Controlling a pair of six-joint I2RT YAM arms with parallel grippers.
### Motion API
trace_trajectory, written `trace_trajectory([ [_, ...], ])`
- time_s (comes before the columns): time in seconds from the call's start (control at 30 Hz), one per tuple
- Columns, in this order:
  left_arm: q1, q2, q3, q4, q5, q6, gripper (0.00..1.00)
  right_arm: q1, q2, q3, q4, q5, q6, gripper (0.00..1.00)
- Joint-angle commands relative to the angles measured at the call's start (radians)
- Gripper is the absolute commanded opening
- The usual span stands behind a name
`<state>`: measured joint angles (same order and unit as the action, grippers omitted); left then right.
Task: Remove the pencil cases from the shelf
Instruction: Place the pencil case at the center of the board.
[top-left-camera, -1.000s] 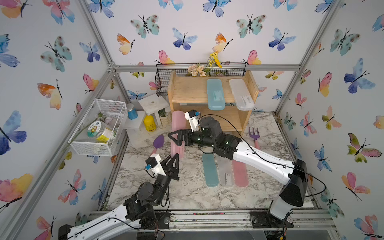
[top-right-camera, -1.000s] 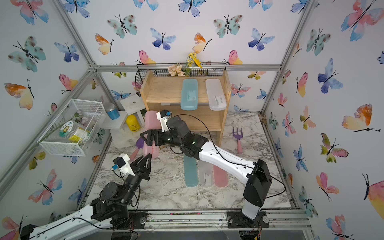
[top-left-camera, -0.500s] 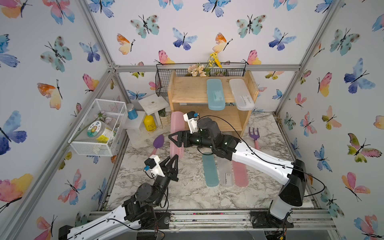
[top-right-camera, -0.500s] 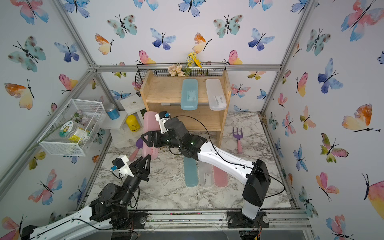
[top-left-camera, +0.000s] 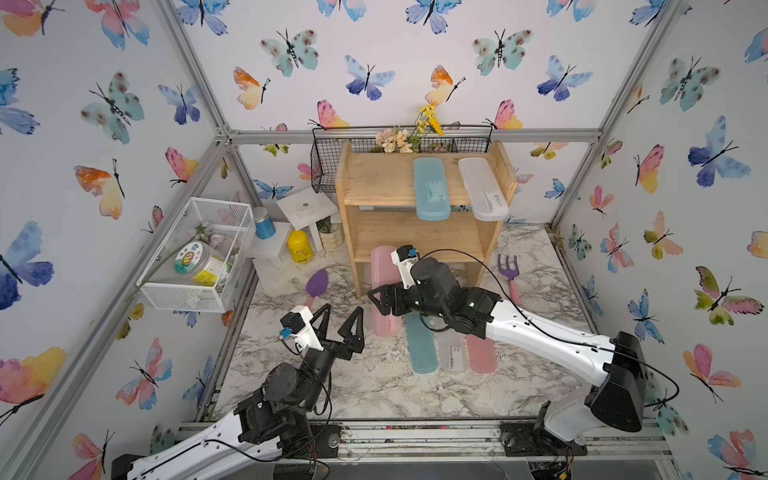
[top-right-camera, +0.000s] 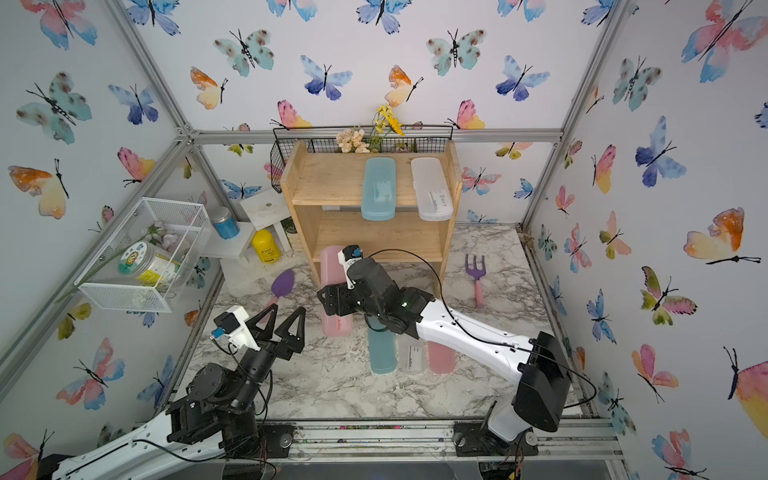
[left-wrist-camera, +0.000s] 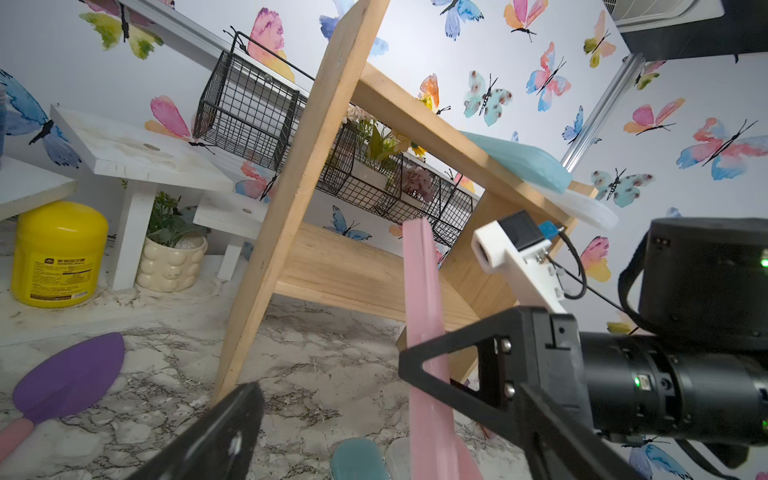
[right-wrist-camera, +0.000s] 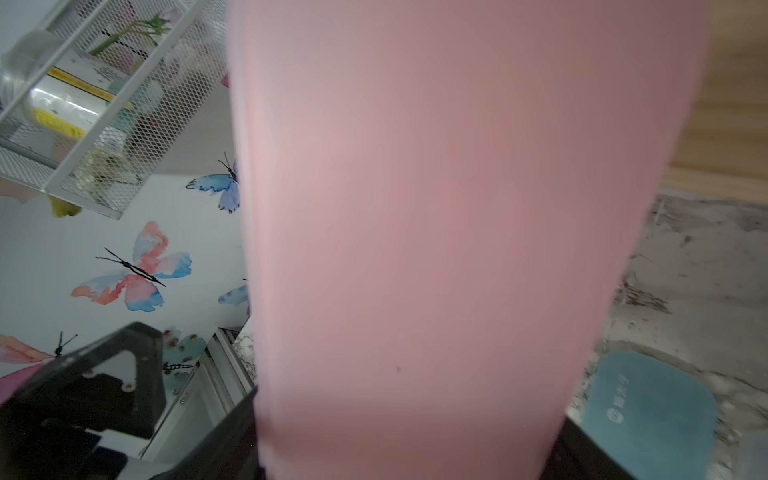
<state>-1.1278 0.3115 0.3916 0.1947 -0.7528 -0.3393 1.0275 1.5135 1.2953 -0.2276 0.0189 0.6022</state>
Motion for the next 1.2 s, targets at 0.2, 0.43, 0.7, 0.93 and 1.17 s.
trace_trajectory([
  [0.2, -0.006, -0.002, 0.096, -0.245, -0.209, -0.123, 0.99, 0.006, -0.019, -0.247, -0.01, -0.042, 0.104, 0.79],
  [0.43, -0.006, 0.039, 0.121, -0.336, -0.243, -0.217, 0.99, 0.009, 0.089, -0.259, 0.056, -0.073, 0.165, 0.79],
  [0.7, -0.005, 0.117, 0.115, -0.352, -0.224, -0.266, 0.99, 0.009, 0.263, -0.144, 0.026, -0.058, 0.162, 0.81],
  [0.93, -0.006, 0.135, 0.125, -0.356, -0.232, -0.265, 0.99, 0.009, 0.369, -0.046, -0.038, -0.028, 0.156, 0.83],
  [1.17, -0.005, 0.087, 0.098, -0.386, -0.235, -0.313, 0.99, 0.009, 0.432, 0.004, -0.056, 0.012, 0.156, 0.86],
])
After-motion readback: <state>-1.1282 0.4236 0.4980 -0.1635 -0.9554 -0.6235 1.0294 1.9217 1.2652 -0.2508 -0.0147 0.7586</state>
